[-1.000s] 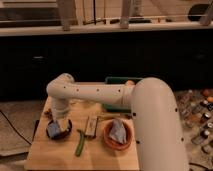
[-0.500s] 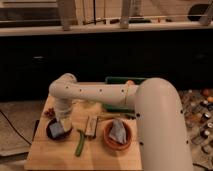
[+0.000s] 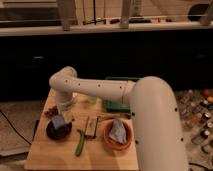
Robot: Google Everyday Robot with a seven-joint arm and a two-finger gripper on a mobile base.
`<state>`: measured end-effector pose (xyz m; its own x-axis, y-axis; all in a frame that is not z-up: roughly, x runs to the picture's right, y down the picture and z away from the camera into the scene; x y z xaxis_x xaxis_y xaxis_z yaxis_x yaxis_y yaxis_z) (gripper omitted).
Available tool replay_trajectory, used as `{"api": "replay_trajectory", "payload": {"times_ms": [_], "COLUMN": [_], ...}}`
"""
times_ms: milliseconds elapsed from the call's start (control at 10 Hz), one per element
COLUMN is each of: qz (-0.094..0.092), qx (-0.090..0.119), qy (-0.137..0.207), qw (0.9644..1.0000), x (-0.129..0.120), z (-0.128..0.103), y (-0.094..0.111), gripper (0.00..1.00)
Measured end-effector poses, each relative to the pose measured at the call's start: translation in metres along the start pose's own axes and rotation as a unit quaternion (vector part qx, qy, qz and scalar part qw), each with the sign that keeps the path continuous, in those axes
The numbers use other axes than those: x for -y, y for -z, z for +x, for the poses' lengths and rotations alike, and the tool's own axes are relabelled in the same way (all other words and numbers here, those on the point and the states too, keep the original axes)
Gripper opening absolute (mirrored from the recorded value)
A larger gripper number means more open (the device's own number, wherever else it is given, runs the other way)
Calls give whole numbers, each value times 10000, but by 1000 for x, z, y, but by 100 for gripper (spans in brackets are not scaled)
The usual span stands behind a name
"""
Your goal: Wipe purple bowl with sponge
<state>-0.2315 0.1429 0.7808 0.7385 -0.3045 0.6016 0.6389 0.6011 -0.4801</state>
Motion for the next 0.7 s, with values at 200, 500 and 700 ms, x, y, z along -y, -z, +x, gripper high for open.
{"api": "replay_trajectory", "payload": {"times_ms": [200,500,700], "qz": [-20,-157,-331], "qx": [28,103,173], "qy": [264,750,962], "qw": [9996,9970,9947], "x": [19,30,13], "z": [-13,-48,-65], "y": [-1,-12,-22], "gripper": [4,4,4]}}
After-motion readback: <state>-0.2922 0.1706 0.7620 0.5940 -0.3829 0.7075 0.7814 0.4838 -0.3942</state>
